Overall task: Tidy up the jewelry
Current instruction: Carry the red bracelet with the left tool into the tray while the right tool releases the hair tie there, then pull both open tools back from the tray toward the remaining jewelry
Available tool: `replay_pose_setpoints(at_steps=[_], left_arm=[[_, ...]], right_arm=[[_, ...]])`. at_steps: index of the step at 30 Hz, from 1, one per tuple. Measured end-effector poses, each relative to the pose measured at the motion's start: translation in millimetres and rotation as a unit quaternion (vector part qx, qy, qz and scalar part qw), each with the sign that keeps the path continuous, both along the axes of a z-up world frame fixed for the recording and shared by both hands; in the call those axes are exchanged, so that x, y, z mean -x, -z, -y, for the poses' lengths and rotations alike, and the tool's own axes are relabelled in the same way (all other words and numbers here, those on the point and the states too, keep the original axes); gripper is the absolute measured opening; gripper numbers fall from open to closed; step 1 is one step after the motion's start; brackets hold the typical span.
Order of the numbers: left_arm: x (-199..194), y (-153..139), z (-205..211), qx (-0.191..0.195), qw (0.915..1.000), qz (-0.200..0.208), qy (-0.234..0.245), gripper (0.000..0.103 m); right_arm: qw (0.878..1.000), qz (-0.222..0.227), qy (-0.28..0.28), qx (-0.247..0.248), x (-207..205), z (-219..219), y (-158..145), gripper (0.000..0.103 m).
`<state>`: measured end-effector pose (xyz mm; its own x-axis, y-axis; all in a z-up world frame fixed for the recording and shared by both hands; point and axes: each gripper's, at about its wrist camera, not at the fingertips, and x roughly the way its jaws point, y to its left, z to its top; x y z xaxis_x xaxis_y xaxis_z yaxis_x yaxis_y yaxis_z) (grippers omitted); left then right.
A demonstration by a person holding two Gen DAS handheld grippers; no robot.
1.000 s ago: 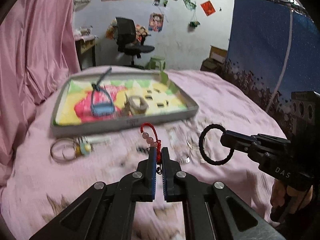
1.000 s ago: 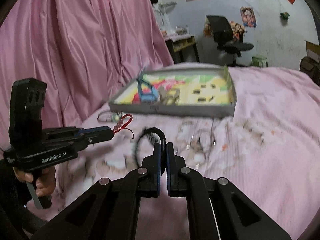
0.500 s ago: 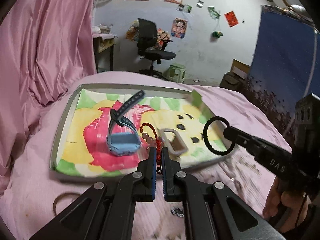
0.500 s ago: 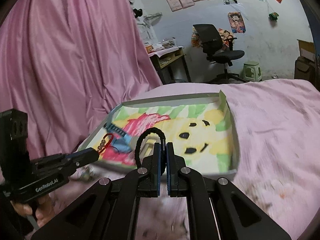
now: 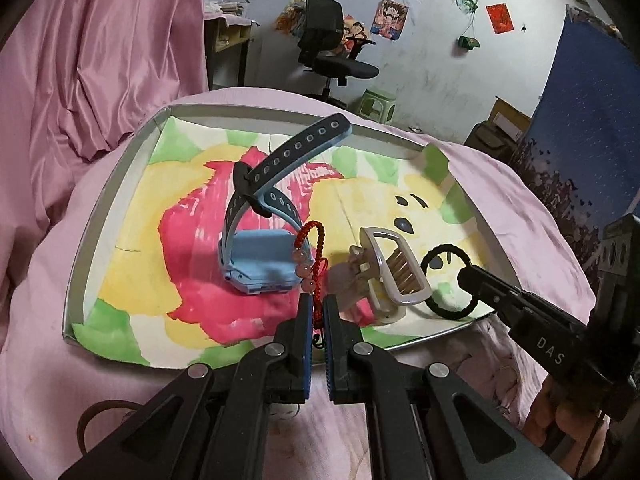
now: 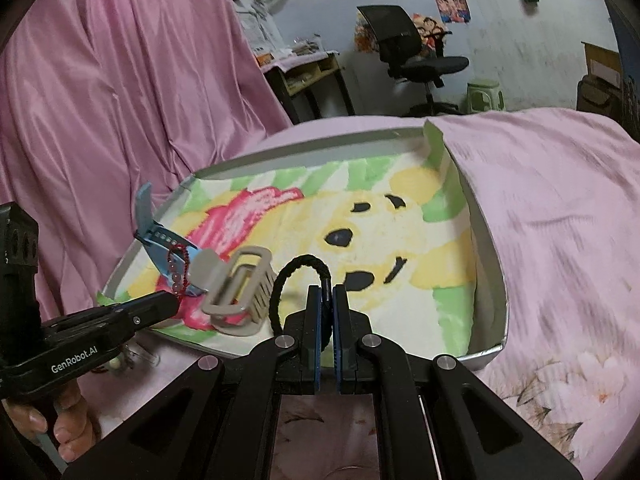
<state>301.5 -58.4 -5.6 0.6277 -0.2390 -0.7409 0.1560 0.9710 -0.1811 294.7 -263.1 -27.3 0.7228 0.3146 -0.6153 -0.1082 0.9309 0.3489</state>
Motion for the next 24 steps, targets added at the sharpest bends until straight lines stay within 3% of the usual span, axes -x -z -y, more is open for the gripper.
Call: replay_pose_setpoints(at_steps=[4, 6, 8, 13, 16, 18, 24], left_arm=[[3.0, -1.2, 1.2, -0.005, 1.0000, 0.003, 0.001, 0.006], [5.0, -2.2, 0.1, -0.002, 1.0000, 0.005, 0.000, 0.006], [6.9, -3.3, -1.8, 0.002, 1.0000, 0.007, -0.001, 0.006], [17.5, -7.2, -5.8, 0.014, 0.9997, 0.019, -0.002, 0.008], [26.1, -11.2, -7.5, 0.020, 0.9993, 0.032, -0.008, 0.030], [34.2, -16.4, -7.5, 0.016, 0.9984, 0.051, -0.015, 0.056], [56.2, -26.4, -2.8, 0.008, 0.9963, 0.085, -0.008, 0.060]], right_arm=[[1.000, -0.007, 0.001, 0.003, -1.9, 3.2, 2.4, 0.007], [1.000, -0.010, 0.002, 0.006, -2.3, 3.9, 2.7, 0.016], [1.000, -0.006, 0.005, 0.006, -0.6, 5.3, 1.5, 0.039], [1.000, 0.011, 0.008, 0.021, 8.8, 6.6, -7.5, 0.039], [0.999, 0.025, 0.011, 0.031, 17.7, 8.0, -14.8, 0.047], [0.999, 0.036, 0.016, 0.036, 25.7, 10.9, -20.1, 0.051], [0.997, 0.062, 0.030, 0.045, 47.6, 20.1, -34.4, 0.061]])
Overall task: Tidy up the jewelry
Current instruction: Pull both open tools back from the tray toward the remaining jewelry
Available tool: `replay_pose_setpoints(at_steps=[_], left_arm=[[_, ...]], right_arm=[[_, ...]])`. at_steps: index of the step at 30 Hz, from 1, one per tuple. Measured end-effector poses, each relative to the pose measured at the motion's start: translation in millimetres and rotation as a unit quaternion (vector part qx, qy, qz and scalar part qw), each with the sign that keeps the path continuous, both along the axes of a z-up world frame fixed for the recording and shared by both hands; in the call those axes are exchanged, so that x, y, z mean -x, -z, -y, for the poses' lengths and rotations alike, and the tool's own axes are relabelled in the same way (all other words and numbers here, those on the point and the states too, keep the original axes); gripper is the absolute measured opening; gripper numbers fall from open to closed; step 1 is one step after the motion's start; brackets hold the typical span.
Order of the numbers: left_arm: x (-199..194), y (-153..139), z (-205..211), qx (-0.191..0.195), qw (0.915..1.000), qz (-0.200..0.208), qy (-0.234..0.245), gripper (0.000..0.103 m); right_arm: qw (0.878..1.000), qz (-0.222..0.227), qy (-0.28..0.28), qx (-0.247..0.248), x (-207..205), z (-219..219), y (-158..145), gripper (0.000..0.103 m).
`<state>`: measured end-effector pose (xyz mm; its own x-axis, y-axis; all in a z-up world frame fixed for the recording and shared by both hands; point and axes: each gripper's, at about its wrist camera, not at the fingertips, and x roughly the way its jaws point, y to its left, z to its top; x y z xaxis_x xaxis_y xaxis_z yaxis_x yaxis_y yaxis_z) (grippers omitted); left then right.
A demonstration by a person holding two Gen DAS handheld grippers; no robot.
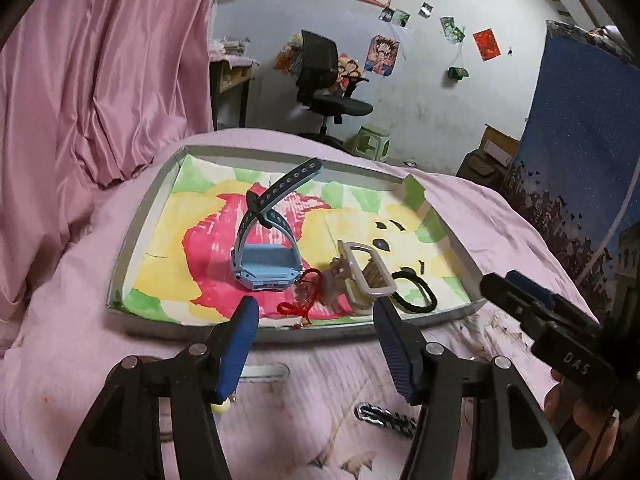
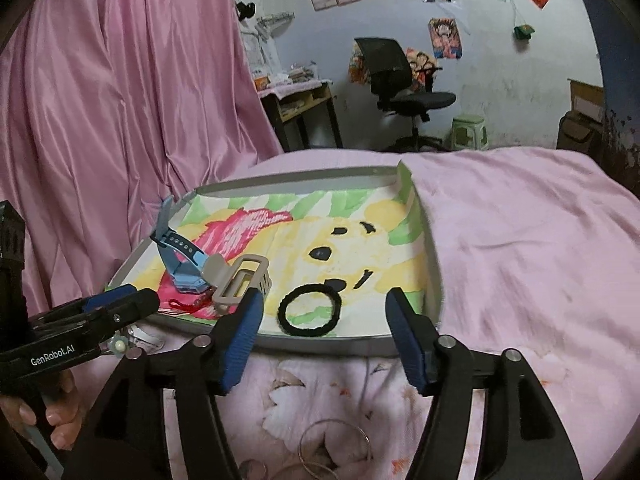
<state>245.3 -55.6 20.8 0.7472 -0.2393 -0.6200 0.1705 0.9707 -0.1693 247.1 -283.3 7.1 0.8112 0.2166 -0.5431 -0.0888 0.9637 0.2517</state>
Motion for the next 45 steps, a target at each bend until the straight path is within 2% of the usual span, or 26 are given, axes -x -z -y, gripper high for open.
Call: replay_pose_setpoints(at_steps=[3, 10, 14, 21, 32, 38, 45], left_arm=[[15.8, -5.9, 1.4, -0.004, 0.9996, 0.028, 0.001, 0.073], [52.3, -13.3, -1.0, 0.005, 0.9967, 0.081, -0.011, 0.093], [70.9, -15.6, -3.2, 0.011, 0.9944, 0.104, -0.016, 0.102], [103.9, -15.1, -4.0, -0.001, 0.9898, 0.141, -0.022, 0.103], [134.2, -8.6, -1.6, -0.024, 0.9874, 0.156, -0.013, 0.103], [135.1, -1.6, 0.4, -0.034, 0.9894, 0.141, -0.005, 0.103], [120.0, 7.0, 1.8, -0.049, 0.9945, 0.090, 0.021, 0.103]], right_arm=[[1.000, 0.022, 0.007, 0.005, 15.4, 4.0, -8.2, 0.072], [0.997, 0.070, 0.021, 0.023, 56.8, 13.7, -24.9, 0.096], [0.995, 0.091, 0.026, 0.032, 79.8, 15.1, -29.1, 0.102], [0.993, 0.111, 0.029, 0.035, 109.1, 16.3, -30.9, 0.102], [0.986, 0.146, 0.039, 0.069, 144.6, 9.0, -34.8, 0.102], [0.987, 0.126, 0.030, 0.090, 146.6, 5.3, -25.7, 0.102], [0.994, 0.072, 0.010, 0.085, 134.9, 9.9, -10.8, 0.102]])
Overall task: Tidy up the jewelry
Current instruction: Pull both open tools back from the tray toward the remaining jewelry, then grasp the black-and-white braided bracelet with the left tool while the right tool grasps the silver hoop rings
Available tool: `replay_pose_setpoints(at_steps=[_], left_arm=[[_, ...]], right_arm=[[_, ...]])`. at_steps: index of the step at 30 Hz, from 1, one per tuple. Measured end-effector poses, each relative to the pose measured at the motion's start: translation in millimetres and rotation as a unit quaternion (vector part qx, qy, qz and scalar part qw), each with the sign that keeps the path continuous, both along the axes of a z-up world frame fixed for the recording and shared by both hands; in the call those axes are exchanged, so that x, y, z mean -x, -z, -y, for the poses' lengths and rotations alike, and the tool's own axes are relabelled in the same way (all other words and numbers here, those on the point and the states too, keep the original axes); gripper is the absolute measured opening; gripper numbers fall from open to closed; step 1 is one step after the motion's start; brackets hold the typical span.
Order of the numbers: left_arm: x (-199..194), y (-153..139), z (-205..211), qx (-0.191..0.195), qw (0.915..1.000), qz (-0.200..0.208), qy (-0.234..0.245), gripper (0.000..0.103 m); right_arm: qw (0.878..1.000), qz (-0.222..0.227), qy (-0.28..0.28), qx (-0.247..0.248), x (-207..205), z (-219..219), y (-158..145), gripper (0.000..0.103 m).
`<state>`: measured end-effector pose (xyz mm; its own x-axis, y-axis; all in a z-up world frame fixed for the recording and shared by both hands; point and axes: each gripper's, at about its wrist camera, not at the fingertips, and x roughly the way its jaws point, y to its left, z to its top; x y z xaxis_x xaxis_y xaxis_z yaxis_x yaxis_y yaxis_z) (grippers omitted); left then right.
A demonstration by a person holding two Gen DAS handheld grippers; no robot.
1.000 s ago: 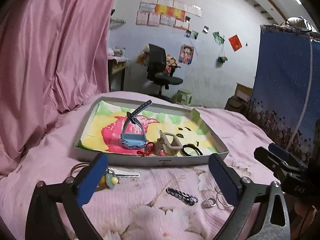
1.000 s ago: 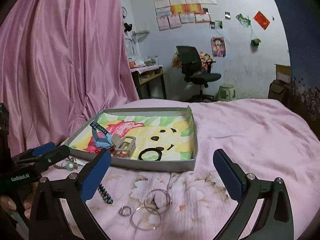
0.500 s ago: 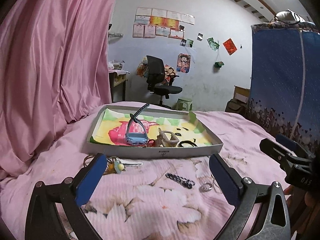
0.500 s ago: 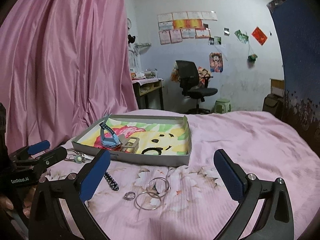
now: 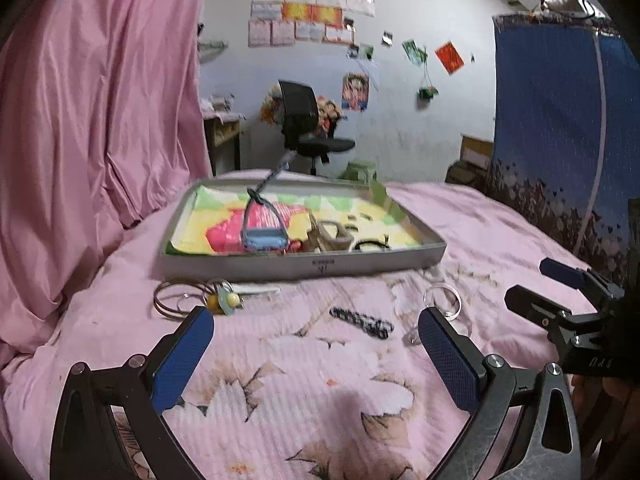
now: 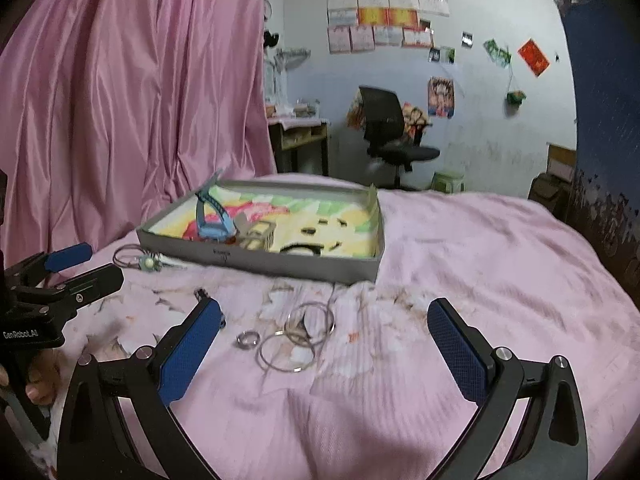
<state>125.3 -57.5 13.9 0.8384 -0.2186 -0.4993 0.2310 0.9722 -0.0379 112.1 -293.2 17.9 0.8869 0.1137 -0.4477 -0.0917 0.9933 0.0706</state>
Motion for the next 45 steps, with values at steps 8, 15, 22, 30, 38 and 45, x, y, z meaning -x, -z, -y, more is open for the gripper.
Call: replay_pose_setpoints(at_steps=[8, 15, 22, 30, 38, 45], left_arm=[[-14.1, 10.0, 6.8, -0.008, 0.9986, -0.047, 0.023, 0.103], [-25.6, 15.8, 11.3, -0.009, 0.9957, -0.078, 0.049, 0.101], [-47.6, 22.9, 15.2, 0.005, 0.9903, -0.123, 0.063, 0.085], [-71.9, 31.1, 27.4, 0.013, 0.9828, -0.163, 0.086, 0.069], [-90.8, 44.3, 44.9, -0.014, 0.9740, -0.200, 0.105, 0.066], [-95.3, 50.9, 55.3, -0.044, 0.9708, -0.209, 0.109, 0.065]], right_arm=[[0.999, -0.044, -0.011, -0.009, -9.0, 2.9, 15.9, 0.091], [0.996, -0.087, -0.031, -0.015, -19.4, 2.4, 31.1, 0.066], [0.990, -0.125, -0.058, -0.022, -32.7, -2.4, 44.1, 0.043], [0.984, -0.152, -0.091, -0.026, -49.7, -10.2, 54.8, 0.033], [0.979, -0.173, -0.095, -0.044, -64.9, -7.1, 62.7, 0.032], [0.977, -0.181, -0.096, -0.054, -69.6, -6.9, 66.3, 0.032]])
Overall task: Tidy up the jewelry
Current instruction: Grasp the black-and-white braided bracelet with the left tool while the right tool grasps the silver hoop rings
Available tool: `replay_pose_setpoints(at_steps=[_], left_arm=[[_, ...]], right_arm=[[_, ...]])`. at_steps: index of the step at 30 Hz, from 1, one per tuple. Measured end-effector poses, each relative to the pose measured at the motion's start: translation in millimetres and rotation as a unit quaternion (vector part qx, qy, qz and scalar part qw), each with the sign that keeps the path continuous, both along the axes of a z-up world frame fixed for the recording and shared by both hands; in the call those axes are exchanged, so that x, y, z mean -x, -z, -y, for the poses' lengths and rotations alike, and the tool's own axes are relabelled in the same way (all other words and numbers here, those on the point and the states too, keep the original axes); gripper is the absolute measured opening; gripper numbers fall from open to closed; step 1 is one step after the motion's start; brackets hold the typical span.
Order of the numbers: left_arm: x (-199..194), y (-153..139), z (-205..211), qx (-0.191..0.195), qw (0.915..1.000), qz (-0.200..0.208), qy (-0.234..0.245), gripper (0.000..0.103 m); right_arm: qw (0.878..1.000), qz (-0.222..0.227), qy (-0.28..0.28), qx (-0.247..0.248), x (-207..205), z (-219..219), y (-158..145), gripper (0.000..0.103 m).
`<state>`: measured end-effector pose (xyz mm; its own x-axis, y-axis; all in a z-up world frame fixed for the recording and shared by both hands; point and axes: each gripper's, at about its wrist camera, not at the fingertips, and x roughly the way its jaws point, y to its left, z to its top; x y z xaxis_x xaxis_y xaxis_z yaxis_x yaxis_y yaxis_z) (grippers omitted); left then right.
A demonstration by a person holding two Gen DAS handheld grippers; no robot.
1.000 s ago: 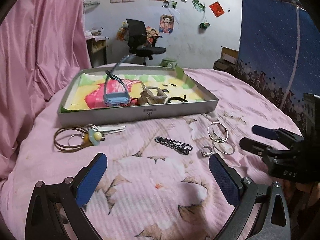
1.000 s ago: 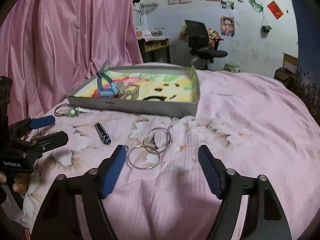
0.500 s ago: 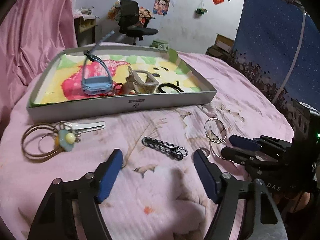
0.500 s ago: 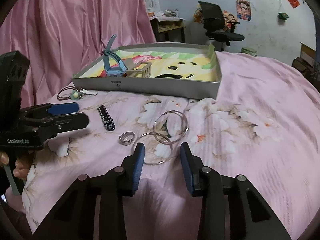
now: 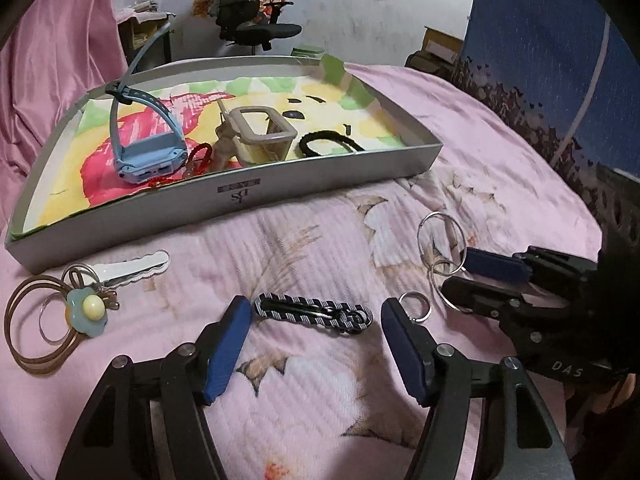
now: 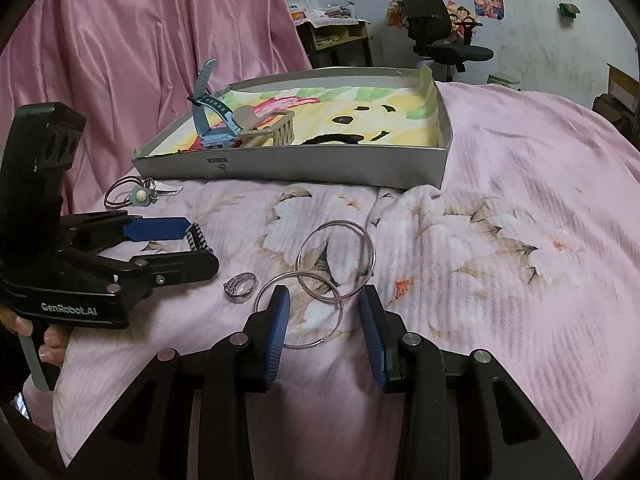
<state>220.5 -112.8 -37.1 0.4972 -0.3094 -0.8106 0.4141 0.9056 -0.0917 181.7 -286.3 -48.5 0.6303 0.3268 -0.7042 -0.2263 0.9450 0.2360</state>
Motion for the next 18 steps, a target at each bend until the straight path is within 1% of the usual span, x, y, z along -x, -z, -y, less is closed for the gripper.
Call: replay_pose_setpoints(at_steps=[4, 6, 8, 18], left_arm=[[1.7, 2.5, 5.8, -0.026, 0.9996, 0.007, 0.005, 0.065], [2.4, 2.4, 6.3, -0.033, 0.9994, 0.010, 0.002, 0.060], [2.0, 2.0, 4.5, -0.033, 0.9994, 0.010, -0.003, 0.057], [0.0, 1.5, 1.2, -0.020, 0.9997, 0.015, -0.002, 0.057]], right_arm=[[1.000, -0.002, 0.001, 0.000, -0.8, -1.1, 0.5, 0.032], [1.000, -0.003, 0.001, 0.000, -0.9, -0.7, 0.5, 0.032], [1.000, -0.004, 0.001, -0.001, -0.6, 0.8, 0.2, 0.032], [1.000, -0.008, -0.002, -0.002, -6.2, -0.3, 2.4, 0.032]])
